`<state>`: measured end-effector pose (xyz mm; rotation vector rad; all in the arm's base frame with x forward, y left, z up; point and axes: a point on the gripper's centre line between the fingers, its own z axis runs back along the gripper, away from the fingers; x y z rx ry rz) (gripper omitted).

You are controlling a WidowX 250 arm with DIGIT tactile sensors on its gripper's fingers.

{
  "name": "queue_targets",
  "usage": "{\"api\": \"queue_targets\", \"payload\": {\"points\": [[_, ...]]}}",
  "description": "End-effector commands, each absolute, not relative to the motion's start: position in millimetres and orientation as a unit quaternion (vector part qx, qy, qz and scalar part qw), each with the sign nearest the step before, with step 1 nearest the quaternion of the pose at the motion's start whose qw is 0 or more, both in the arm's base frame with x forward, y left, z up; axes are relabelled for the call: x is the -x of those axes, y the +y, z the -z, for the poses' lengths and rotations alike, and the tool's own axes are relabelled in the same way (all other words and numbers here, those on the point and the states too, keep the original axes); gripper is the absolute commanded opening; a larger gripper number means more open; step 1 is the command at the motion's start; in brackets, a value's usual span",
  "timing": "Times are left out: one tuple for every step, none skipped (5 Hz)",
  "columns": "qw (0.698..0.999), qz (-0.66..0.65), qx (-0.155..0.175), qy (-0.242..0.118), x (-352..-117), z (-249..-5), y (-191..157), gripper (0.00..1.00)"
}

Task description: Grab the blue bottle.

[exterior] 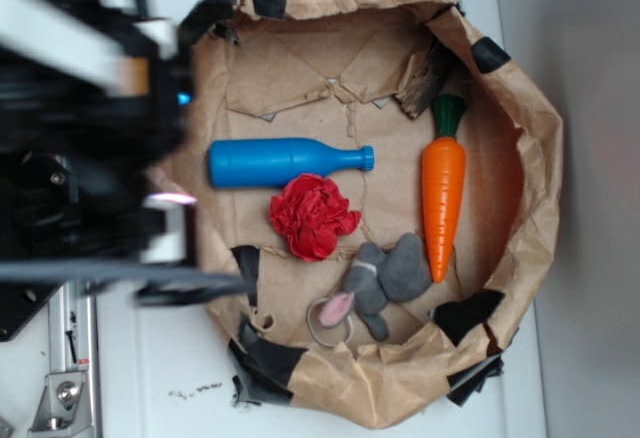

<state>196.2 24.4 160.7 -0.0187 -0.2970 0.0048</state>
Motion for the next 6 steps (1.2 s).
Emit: {"api": "queue_targets", "payload": {"points": [[0.989, 0.024, 0.009, -0.149, -231, -132, 28, 1.00], [0.989, 0.024, 0.009, -0.149, -231, -132, 28, 1.00], [0.989, 0.024, 0.009, -0.149, -231, -132, 28, 1.00], [0.998, 0.020, 0.002, -0.057, -225, -81, 40, 1.00], [0.999, 0.044, -0.020, -0.019, -219, -31, 47, 1.00], [0.996, 0.083, -0.017, -0.010, -217, -2, 36, 1.00]]}}
